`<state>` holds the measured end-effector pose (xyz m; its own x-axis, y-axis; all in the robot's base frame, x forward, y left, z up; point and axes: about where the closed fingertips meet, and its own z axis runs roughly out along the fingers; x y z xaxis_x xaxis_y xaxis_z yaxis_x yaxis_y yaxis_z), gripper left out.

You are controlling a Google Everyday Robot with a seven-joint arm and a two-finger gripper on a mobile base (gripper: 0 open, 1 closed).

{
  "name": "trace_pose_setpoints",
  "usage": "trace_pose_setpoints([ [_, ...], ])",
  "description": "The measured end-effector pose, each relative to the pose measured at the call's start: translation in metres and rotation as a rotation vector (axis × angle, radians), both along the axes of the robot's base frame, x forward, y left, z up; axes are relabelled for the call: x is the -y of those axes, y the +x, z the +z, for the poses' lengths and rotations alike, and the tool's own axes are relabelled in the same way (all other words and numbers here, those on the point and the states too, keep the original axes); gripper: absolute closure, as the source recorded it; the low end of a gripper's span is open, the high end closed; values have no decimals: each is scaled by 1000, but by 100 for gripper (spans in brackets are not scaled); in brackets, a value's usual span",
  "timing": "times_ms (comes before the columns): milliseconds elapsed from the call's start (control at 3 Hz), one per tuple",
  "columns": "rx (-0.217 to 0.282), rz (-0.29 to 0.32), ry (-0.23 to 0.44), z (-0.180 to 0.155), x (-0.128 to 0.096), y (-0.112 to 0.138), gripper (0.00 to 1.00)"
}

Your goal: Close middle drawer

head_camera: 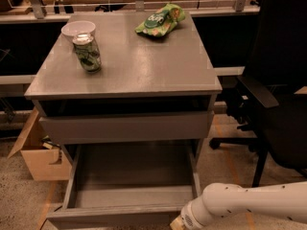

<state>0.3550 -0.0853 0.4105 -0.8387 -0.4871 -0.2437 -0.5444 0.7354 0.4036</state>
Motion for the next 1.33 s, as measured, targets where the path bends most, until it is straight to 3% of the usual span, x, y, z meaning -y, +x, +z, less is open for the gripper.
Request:
trace_pose_setpoints([
  [333,97,10,6,1,-11,30,100],
  [1000,114,1,26,-4,-11,38,100],
  [1333,177,-10,69,-7,-12,64,100],
])
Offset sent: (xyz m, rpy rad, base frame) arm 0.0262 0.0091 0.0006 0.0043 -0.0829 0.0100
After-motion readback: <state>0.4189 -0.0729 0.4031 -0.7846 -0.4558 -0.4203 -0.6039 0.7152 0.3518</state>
